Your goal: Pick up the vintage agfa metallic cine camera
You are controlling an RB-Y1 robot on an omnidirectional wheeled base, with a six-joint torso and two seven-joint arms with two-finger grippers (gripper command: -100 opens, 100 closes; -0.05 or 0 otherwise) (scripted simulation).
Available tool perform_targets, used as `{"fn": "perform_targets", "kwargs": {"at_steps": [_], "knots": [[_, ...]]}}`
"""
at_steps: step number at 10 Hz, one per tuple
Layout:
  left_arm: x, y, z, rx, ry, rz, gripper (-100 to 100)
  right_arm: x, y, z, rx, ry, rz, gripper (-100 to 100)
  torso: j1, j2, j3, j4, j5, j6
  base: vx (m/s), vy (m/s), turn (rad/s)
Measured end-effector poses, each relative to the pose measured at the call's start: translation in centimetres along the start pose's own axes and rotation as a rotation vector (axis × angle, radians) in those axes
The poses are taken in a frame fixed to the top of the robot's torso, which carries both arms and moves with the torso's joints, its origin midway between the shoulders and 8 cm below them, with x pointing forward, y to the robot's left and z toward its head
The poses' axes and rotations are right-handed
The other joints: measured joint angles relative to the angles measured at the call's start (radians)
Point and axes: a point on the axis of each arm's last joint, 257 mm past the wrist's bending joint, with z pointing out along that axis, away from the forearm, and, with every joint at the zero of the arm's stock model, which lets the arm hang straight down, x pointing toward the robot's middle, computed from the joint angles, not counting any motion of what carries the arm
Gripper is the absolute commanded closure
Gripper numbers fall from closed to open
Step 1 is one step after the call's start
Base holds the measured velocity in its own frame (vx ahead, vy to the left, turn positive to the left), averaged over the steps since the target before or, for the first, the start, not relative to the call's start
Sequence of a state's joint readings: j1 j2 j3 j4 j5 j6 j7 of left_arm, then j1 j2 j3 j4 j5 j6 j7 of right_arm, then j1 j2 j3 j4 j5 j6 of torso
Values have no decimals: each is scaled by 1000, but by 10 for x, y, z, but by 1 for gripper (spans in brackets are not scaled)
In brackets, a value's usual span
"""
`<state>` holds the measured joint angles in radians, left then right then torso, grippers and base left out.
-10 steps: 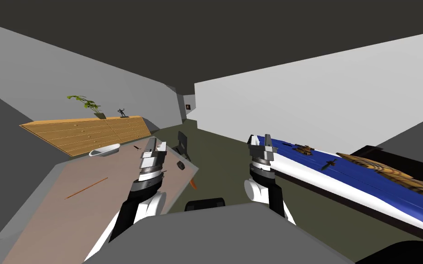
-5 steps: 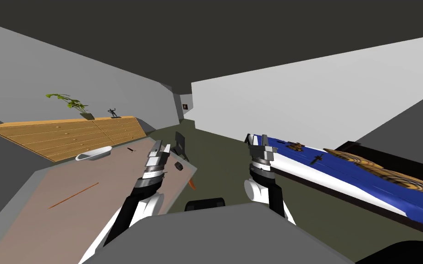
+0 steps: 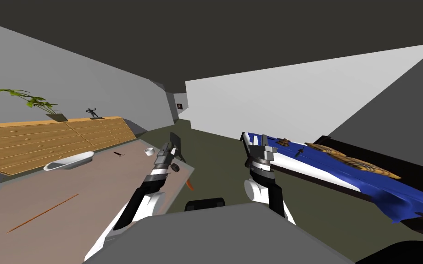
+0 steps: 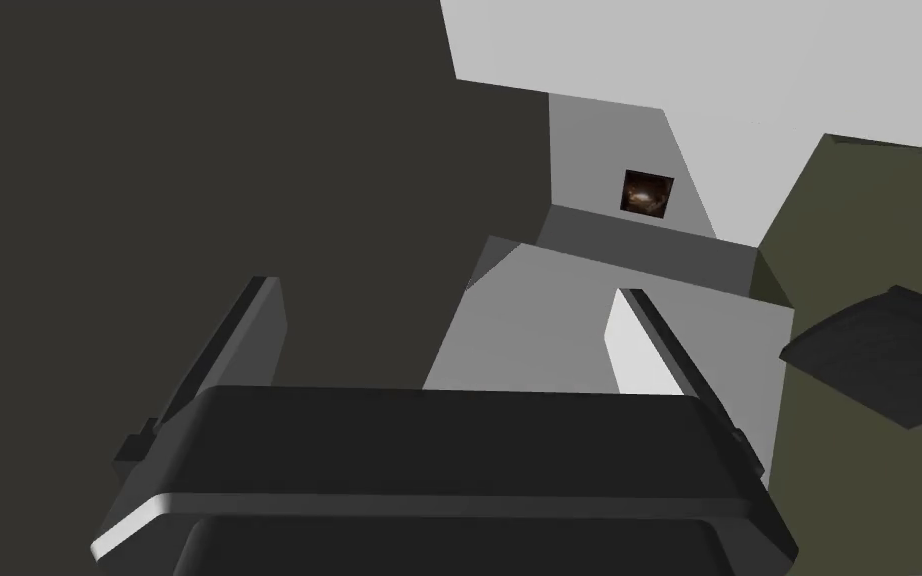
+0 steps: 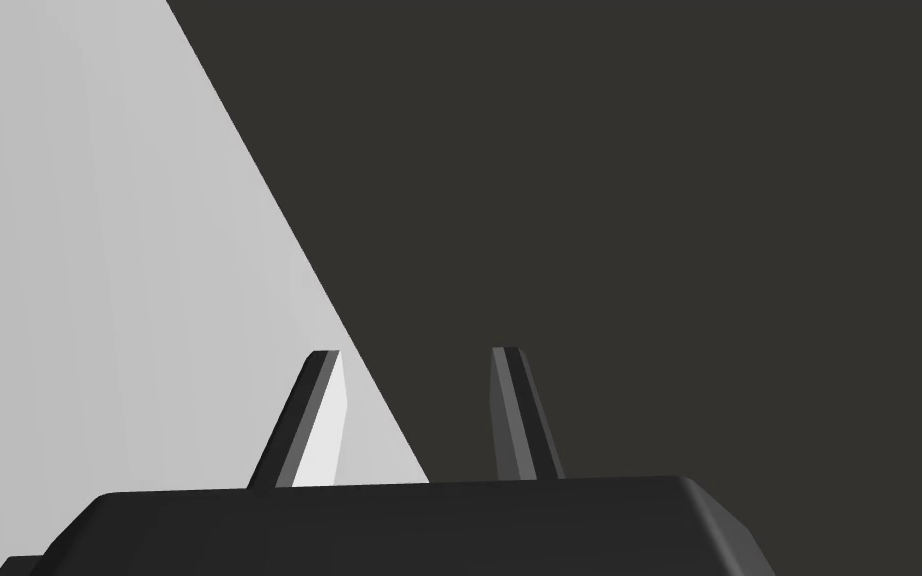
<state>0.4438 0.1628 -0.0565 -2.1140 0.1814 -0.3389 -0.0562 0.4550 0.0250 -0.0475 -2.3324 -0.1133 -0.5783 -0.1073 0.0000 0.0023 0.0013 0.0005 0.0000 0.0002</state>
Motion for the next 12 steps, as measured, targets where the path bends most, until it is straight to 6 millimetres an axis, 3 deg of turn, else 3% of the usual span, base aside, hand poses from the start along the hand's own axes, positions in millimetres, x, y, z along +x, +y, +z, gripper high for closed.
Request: {"fn": "perform_targets", "kwargs": {"at_steps": [6, 12], "knots": [[8, 68, 3, -190, 18, -122, -100, 0, 0, 0, 0, 0, 0, 0, 0, -1, -1, 0, 0, 0, -17, -7, -121], [22, 133, -15, -399, 45, -220, -100, 0, 0, 0, 0, 0, 0, 0, 0, -1, -1, 0, 0, -1, -14, -7, -108]]}}
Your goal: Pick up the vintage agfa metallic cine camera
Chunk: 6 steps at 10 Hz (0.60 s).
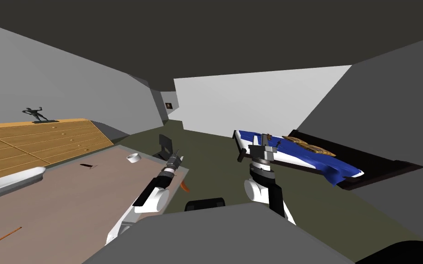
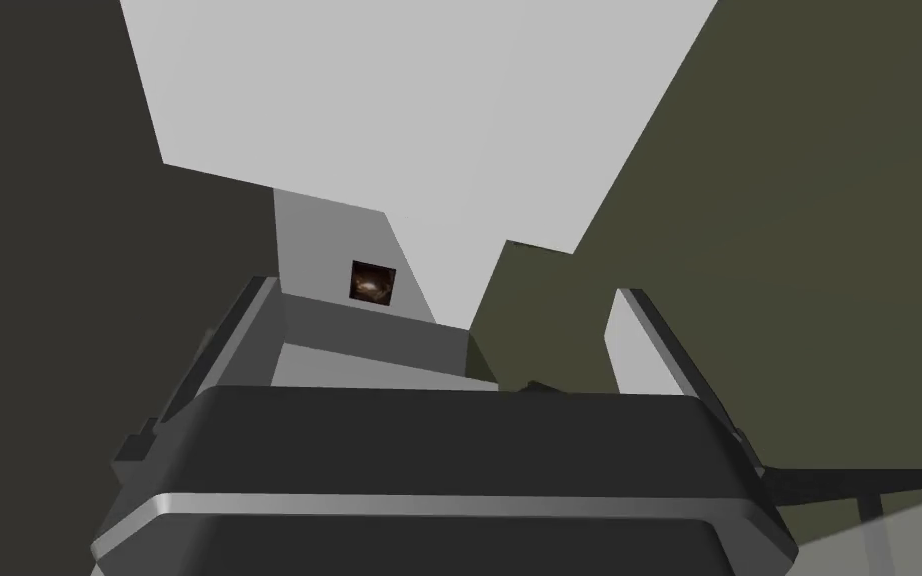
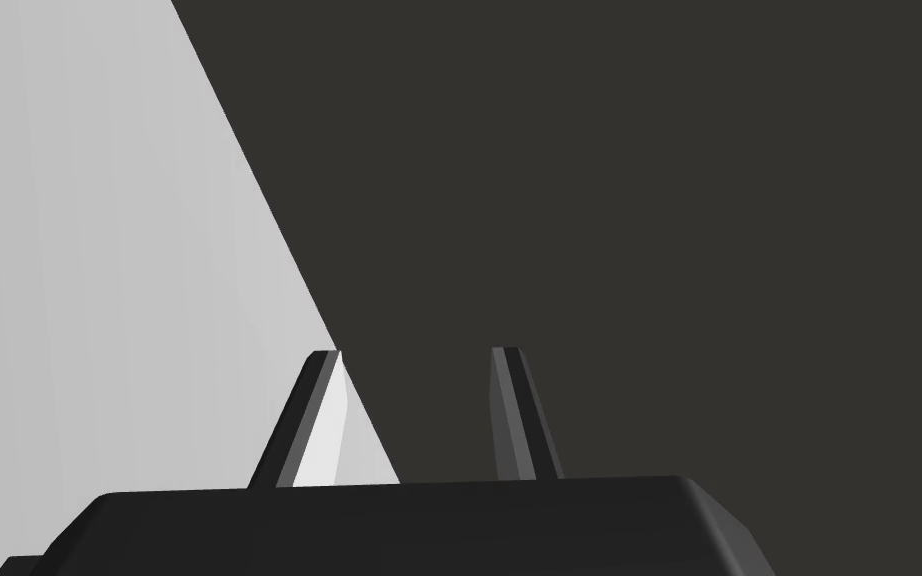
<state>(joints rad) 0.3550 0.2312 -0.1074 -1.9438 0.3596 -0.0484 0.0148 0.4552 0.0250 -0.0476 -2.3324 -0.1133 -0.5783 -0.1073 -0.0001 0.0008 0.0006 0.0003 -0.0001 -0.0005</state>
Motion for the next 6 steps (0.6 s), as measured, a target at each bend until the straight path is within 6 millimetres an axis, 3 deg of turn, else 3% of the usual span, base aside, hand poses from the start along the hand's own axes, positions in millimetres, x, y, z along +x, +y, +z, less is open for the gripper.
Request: {"fn": "perform_targets", "kwargs": {"at_steps": [6], "knots": [[5, 70, 2, -221, 28, -70, -100, 0, 0, 0, 0, 0, 0, 0, 0, 0, 0, 0, 0, 0, -12, -7, -118]]}}
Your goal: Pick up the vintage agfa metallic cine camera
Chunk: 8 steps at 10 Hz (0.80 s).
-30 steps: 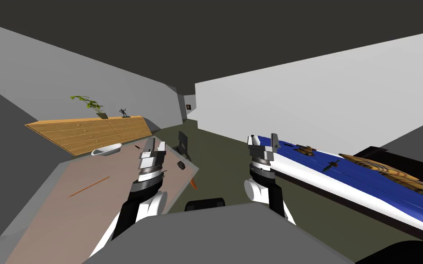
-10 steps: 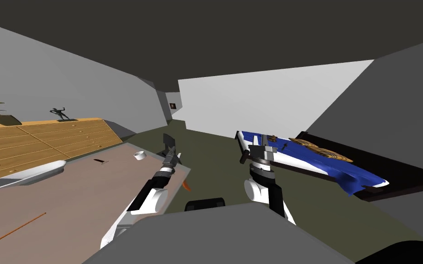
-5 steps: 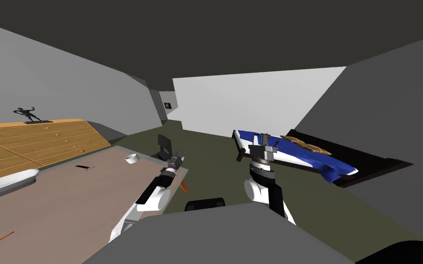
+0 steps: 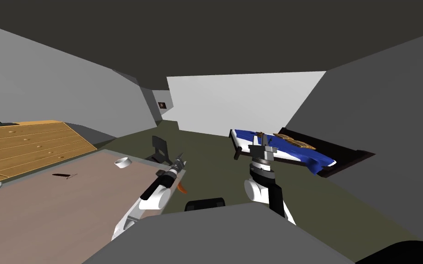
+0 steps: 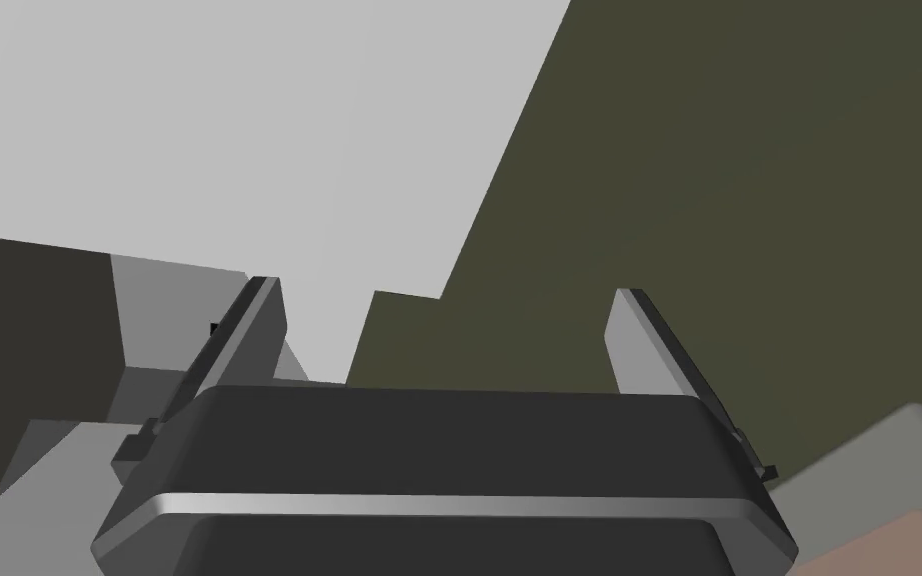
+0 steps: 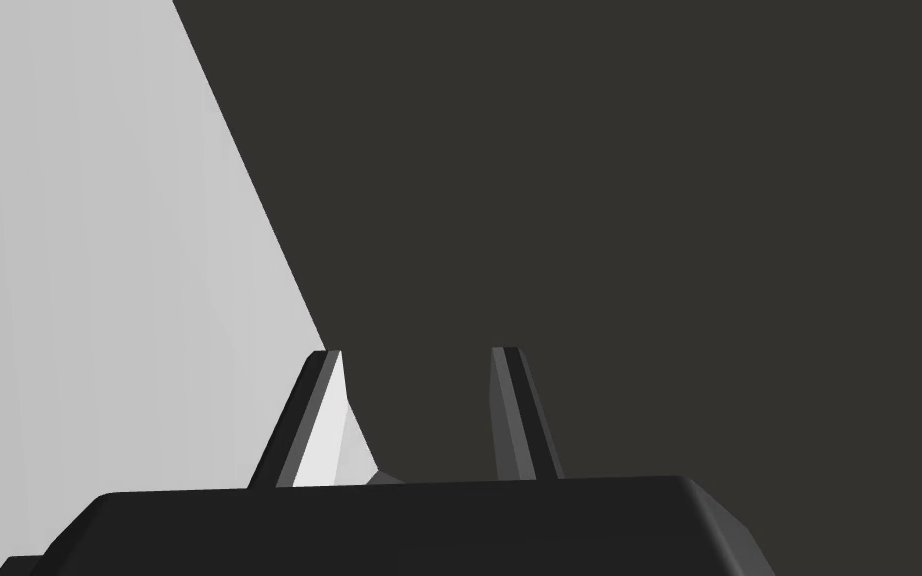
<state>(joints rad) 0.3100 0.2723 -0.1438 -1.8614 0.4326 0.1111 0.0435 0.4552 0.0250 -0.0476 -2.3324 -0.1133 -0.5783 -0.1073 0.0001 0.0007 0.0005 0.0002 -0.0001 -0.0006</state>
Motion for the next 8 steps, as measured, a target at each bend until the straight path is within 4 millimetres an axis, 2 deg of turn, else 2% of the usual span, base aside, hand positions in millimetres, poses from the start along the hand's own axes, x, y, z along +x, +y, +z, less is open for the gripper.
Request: {"fn": "perform_targets", "kwargs": {"at_steps": [2, 5, 8], "knots": [[-2, 22, 5, -79, 7, -15, -100, 0, 0, 0, 0, 0, 0, 0, 0, 0, 0, 0, 0, 0, -6, -5, -131], [-4, 65, 0, -210, 16, -26, -100, 0, 0, 0, 0, 0, 0, 0, 1, 0, 0, 0, 0, 0, -6, 2, -102], [-9, 99, 0, -325, 18, -27, -100, 0, 0, 0, 0, 0, 0, 0, 1, -1, 0, 0, 0, 0, -4, 7, -131]]}}
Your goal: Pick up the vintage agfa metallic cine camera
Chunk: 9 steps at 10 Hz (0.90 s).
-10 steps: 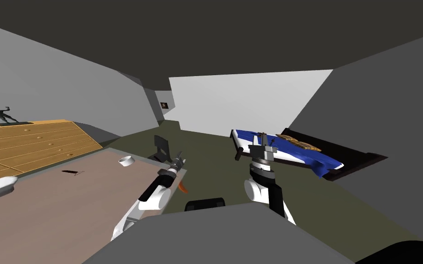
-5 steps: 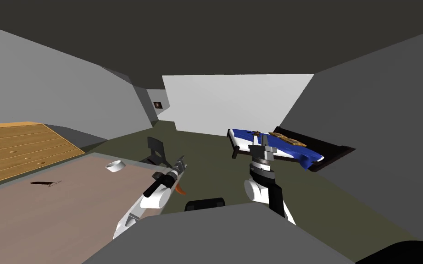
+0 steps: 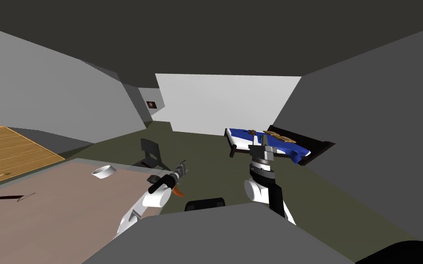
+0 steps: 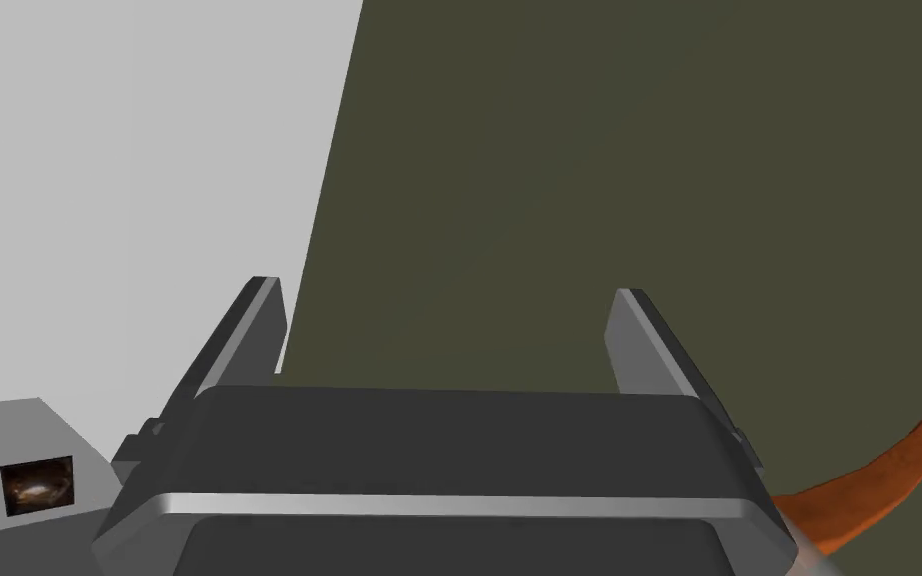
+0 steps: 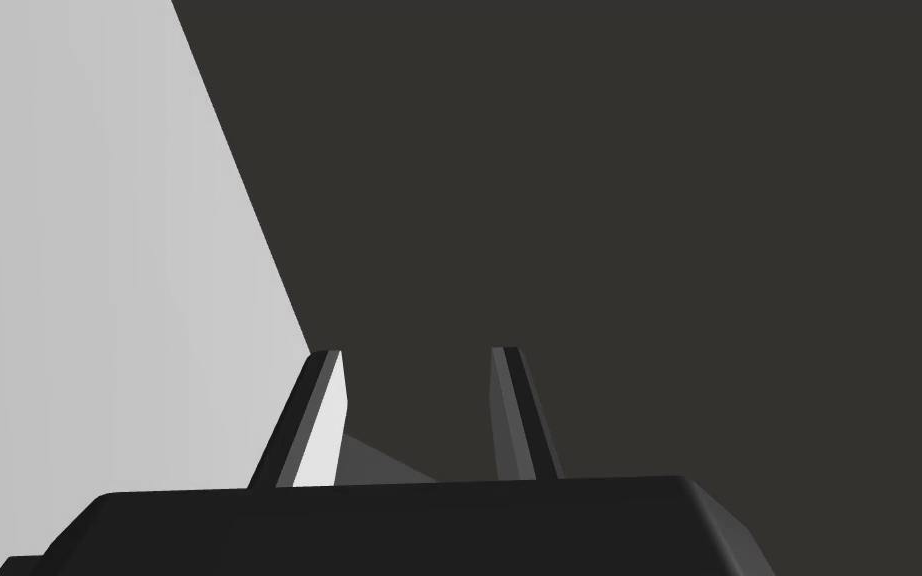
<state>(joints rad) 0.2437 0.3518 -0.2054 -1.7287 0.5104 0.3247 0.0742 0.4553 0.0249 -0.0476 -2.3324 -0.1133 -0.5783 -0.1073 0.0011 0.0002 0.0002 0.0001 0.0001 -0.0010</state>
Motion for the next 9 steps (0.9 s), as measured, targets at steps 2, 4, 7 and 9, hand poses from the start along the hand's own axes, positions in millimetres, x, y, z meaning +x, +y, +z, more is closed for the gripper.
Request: {"fn": "perform_targets", "kwargs": {"at_steps": [2, 4, 7, 9], "knots": [[-6, 23, 2, -79, -4, 5, -100, 0, 0, 0, 0, 0, 0, 0, 0, 0, 0, 0, 0, 0, -1, 13, -90], [-17, 44, 3, -160, -12, 13, -100, 0, 0, 0, 0, 0, 0, 0, 1, 0, 0, 0, 0, 0, 1, 16, -122], [-33, 81, -2, -288, -33, 34, -100, 0, 0, 0, 0, 0, 0, 0, 1, 0, 0, 0, 0, 0, 0, 19, -84], [-46, 98, -6, -363, -52, 51, -100, 0, 0, 0, 0, 0, 0, 0, 1, -1, 0, 0, 0, 0, 8, 24, -95]]}}
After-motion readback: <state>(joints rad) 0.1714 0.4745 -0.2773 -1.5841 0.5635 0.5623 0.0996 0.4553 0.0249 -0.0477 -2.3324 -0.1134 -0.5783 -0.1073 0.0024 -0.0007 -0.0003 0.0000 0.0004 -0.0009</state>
